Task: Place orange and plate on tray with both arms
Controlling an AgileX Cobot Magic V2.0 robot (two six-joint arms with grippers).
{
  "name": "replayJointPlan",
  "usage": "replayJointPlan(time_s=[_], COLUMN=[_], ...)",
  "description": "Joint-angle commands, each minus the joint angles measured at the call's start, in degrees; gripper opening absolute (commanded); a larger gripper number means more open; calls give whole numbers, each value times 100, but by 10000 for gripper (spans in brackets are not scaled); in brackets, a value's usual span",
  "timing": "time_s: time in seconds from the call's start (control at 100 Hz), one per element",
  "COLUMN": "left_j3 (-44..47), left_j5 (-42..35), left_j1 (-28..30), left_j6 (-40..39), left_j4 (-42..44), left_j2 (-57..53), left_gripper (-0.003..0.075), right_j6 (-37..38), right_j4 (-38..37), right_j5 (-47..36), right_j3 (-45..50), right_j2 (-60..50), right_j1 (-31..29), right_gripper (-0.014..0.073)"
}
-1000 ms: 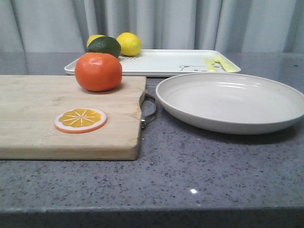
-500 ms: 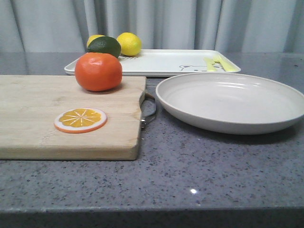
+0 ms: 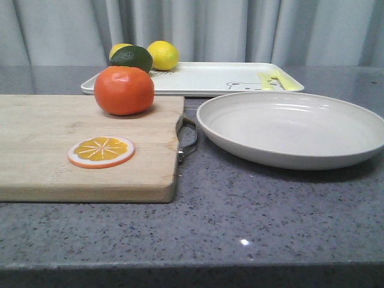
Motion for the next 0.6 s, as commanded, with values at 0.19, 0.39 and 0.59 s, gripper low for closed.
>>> replayJointPlan(time_s=[0.19, 0.39, 0.59], left_j3=[-243, -689, -1093], left_j5=[-480, -510, -790], left_j1=[15, 15, 15], left_j6=[0, 37, 37], left_j4=[-3, 83, 319], left_j2=[-32, 502, 1130], left_gripper=[-20, -20, -20], right_j6=[-19, -19, -25], right_j4=[-80, -94, -586], right_j5=[-48, -67, -56], right_j3=[-452, -781, -1214], right_j2=[148, 565, 1118], right_j1=[-38, -38, -38], right_gripper=[-67, -67, -65])
